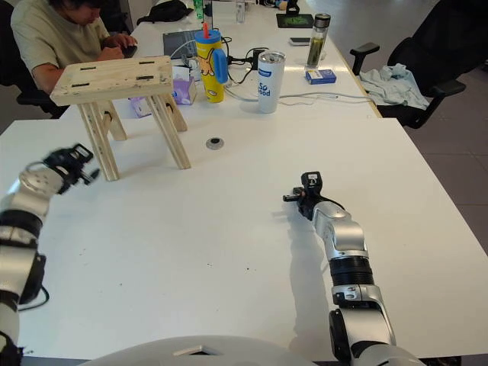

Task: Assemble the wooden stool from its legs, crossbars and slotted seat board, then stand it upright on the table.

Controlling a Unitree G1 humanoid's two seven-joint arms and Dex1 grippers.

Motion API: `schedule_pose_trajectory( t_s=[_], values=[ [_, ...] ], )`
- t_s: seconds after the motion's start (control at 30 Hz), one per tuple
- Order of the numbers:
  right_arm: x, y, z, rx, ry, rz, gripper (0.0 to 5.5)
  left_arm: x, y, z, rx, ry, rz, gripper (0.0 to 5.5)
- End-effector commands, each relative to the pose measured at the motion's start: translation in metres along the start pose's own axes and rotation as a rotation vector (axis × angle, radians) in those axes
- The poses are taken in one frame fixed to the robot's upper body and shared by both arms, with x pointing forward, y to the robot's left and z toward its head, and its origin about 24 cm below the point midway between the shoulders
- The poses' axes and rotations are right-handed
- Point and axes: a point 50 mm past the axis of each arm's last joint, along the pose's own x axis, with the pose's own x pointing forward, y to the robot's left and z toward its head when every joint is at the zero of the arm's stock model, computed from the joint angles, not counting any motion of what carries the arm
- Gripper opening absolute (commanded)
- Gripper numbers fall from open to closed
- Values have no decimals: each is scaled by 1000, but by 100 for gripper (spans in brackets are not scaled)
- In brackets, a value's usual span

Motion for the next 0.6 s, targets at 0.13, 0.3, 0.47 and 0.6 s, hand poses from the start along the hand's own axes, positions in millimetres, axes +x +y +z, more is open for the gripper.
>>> schedule_pose_trajectory(
  t_s=[0.13,0.3,0.47,0.6],
  values=[
    [1,5,0,-4,-11,11,0,-2,-3,-16,-195,21,104,396],
    [5,21,15,10,-170,15,0,-3,-29,-18,-548,-132,172,396],
    [10,27,32,55,-298,-40,0,-1,-48,29,-947,-423,154,396],
    [20,38,60,0,-388,-55,0,-5,-65,68,-1086,-550,84,396]
  ],
)
